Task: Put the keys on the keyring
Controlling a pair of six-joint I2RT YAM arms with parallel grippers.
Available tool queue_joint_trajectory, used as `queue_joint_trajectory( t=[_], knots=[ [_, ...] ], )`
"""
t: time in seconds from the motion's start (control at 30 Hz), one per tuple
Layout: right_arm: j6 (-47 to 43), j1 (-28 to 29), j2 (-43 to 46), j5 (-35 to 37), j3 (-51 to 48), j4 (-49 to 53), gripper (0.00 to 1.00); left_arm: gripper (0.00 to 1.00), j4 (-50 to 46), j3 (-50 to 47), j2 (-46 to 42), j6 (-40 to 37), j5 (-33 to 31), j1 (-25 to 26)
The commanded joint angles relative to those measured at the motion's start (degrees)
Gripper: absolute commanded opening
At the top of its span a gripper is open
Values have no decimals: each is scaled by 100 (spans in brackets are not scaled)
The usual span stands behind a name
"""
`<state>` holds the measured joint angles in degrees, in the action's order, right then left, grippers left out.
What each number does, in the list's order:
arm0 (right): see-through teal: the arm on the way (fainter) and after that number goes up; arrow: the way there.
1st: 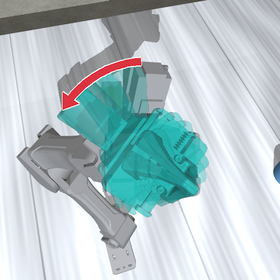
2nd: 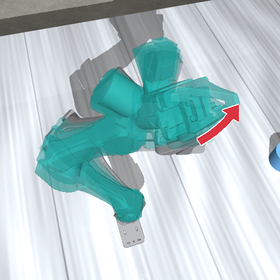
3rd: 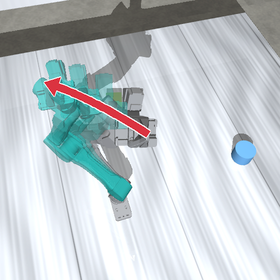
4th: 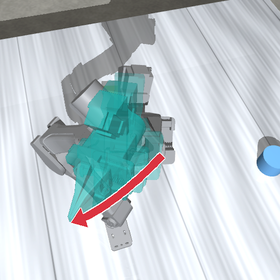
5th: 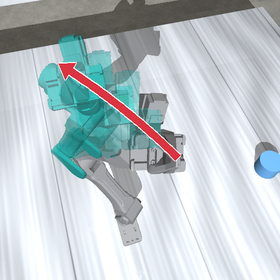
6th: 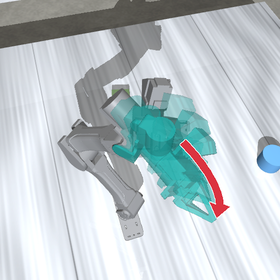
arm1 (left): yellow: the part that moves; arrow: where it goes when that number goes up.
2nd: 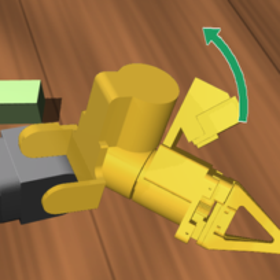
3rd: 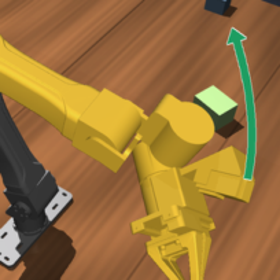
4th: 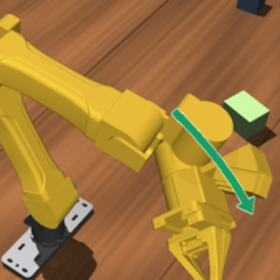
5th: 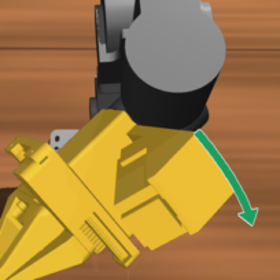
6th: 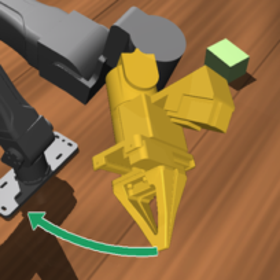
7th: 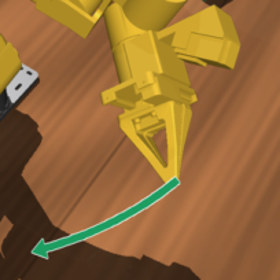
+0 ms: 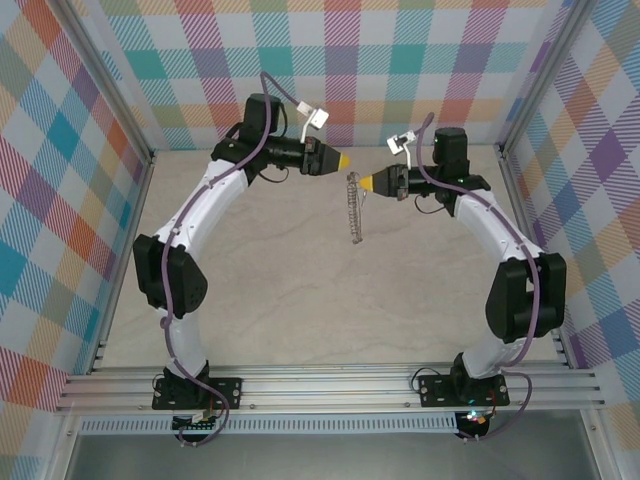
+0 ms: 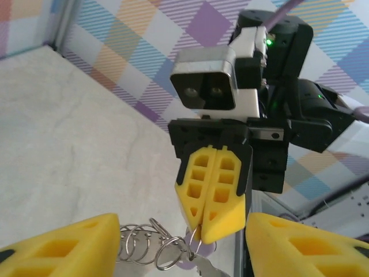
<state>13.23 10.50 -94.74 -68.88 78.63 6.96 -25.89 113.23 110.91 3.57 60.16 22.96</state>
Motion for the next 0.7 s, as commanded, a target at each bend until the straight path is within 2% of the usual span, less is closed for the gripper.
queue_joint_trajectory(
  t=[0.0,0.1,0.67],
  knots=[
    [93,-22,-94,-370,266,-317,0,39,-360,249,104,-135,550,-46],
    [200,-22,-183,-417,335,-429,0,32,-360,253,154,-134,667,-37],
    [267,-24,-203,-495,390,-503,0,30,-476,401,421,-225,688,217]
  ],
)
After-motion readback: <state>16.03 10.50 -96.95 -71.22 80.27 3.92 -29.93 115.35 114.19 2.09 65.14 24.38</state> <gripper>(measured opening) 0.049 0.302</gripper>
